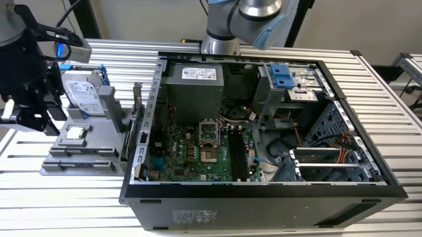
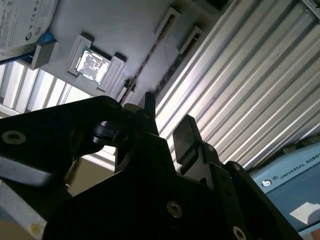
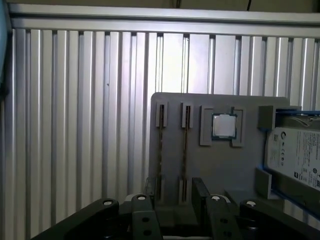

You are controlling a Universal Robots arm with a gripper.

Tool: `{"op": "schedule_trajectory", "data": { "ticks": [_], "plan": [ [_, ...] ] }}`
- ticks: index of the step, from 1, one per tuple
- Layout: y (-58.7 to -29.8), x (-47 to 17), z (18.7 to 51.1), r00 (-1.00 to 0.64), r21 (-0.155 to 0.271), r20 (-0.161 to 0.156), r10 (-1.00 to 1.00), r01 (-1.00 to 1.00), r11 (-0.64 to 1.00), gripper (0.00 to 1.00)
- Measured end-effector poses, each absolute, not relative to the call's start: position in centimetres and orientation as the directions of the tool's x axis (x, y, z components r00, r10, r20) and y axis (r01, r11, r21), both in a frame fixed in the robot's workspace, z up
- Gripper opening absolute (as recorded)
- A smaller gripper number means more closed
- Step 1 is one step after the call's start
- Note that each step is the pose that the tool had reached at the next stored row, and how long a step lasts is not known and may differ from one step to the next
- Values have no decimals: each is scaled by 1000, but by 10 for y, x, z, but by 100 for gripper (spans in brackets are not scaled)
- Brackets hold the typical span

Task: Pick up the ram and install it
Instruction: 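Pick up the ram and move it above insertion slot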

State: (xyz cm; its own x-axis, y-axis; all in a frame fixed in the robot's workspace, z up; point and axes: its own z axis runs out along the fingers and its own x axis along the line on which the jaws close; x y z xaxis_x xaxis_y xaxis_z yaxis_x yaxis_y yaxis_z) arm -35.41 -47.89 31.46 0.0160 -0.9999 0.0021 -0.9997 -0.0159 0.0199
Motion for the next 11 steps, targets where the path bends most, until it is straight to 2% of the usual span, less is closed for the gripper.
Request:
{"op": "schedule_trajectory", "data": {
  "ticks": [11],
  "plan": [
    [-479, -354, 311, 16, 20, 9, -1000, -1000, -16, 100]
  ]
}}
